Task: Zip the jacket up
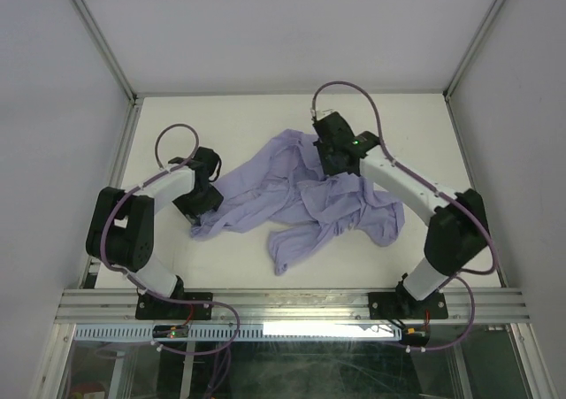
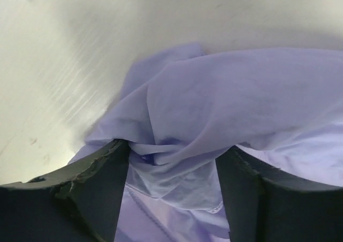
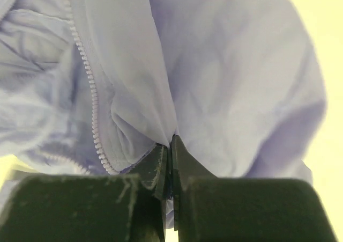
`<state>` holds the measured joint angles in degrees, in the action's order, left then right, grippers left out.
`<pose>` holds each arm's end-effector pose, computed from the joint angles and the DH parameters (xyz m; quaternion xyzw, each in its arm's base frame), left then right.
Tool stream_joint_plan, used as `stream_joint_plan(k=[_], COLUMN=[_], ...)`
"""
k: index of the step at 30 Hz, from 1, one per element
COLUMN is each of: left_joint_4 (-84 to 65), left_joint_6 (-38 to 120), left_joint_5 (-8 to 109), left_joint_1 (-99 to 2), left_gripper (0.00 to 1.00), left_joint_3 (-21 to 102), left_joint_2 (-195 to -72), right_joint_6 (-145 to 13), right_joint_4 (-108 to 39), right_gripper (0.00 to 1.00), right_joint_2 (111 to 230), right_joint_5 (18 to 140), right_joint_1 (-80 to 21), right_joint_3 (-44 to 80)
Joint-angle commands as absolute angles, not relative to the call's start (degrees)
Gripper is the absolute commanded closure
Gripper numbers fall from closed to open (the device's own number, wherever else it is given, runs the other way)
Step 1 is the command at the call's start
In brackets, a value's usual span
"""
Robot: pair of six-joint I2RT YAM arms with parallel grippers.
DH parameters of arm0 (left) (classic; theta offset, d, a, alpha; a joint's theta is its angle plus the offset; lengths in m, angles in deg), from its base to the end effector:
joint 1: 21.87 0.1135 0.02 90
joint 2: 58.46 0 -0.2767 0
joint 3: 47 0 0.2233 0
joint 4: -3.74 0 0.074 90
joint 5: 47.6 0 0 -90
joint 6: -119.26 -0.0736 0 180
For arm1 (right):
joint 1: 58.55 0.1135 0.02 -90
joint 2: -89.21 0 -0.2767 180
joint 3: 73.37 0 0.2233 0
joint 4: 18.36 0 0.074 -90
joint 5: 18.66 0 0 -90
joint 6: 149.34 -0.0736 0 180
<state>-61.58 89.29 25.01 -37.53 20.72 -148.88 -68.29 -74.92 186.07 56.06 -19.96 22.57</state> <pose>0.2303 -0.0417 0.1599 -0.3756 0.9142 0.1089 0.1062 0.2890 0.2058 0.2624 -0.2074 0.9293 -0.0049 0.3054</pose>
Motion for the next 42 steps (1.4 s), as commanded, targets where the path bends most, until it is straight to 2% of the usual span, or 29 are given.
stream_joint_plan(k=[1, 2, 5, 6, 10, 15, 21, 22, 24, 25, 26, 28, 30, 32, 37, 42], left_joint_4=[-56.7, -56.6, -56.4, -56.6, -58.2, -59.5, -50.3, -49.2, -47.3, -46.8, -46.5, -46.2, -46.4, -46.6, -52.4, -59.0], left_joint_6=[85.5, 84.7, 80.9, 79.1, 70.6, 55.7, 39.3, 38.4, 37.7, 37.6, 37.7, 37.7, 38.2, 39.6, 48.7, 63.7], left_joint_5=[20.4, 20.3, 19.2, 18.3, 9.6, -2.7, -5.1, -3.6, 0.3, 2.6, 4.6, 7.1, 8.3, 9.5, 10.9, 20.8], left_joint_1=[-37.2, -37.2, -37.2, -37.2, -37.1, -37.1, -37.2, -37.2, -37.9, -38.4, -39.1, -40.6, -42.4, -44.2, -48.4, -52.2], left_gripper=[0.45, 0.53, 0.89, 0.97, 1.00, 1.00, 0.99, 0.95, 0.75, 0.70, 0.63, 0.41, 0.27, 0.22, 0.16, 0.15], left_joint_3=[26.3, 28.2, 35.0, 37.4, 50.0, 73.7, 97.4, 99.4, 100.6, 100.4, 100.0, 97.6, 93.8, 87.2, 73.3, 59.8], left_joint_2=[-155.8, -157.5, -163.0, -164.7, -169.5, -175.6, -183.0, -183.9, -184.3, -184.0, -183.3, -181.1, -177.9, -172.4, -161.3, -152.0], right_joint_6=[-68.7, -69.0, -70.4, -71.0, -72.9, -73.4, -76.5, -77.5, -79.8, -80.9, -82.2, -83.7, -84.6, -85.0, -84.7, -84.4], right_joint_4=[-78.3, -78.8, -79.6, -79.9, -82.6, -83.9, -78.5, -77.1, -72.4, -70.4, -68.2, -64.2, -61.3, -60.0, -58.2, -56.3], right_gripper=[1.00, 1.00, 1.00, 1.00, 1.00, 1.00, 1.00, 1.00, 1.00, 1.00, 1.00, 1.00, 1.00, 1.00, 1.00, 1.00], right_joint_2=[176.4, 174.8, 170.0, 168.5, 162.4, 154.4, 149.2, 148.9, 148.6, 148.5, 148.5, 148.5, 148.9, 149.6, 151.2, 150.9], right_joint_5=[55.4, 55.7, 57.7, 58.0, 59.1, 67.1, 80.0, 81.6, 83.9, 84.9, 86.0, 86.9, 86.8, 85.6, 84.5, 84.3], right_joint_1=[-21.8, -21.8, -21.8, -21.7, -21.8, -21.7, -21.6, -21.6, -21.6, -21.5, -21.5, -21.5, -21.6, -21.5, -21.5, -21.5], right_joint_3=[17.5, 16.2, 12.6, 11.2, 7.5, 4.4, -1.1, -2.2, -4.8, -6.1, -7.2, -9.4, -11.1, -12.1, -13.3, -14.7])
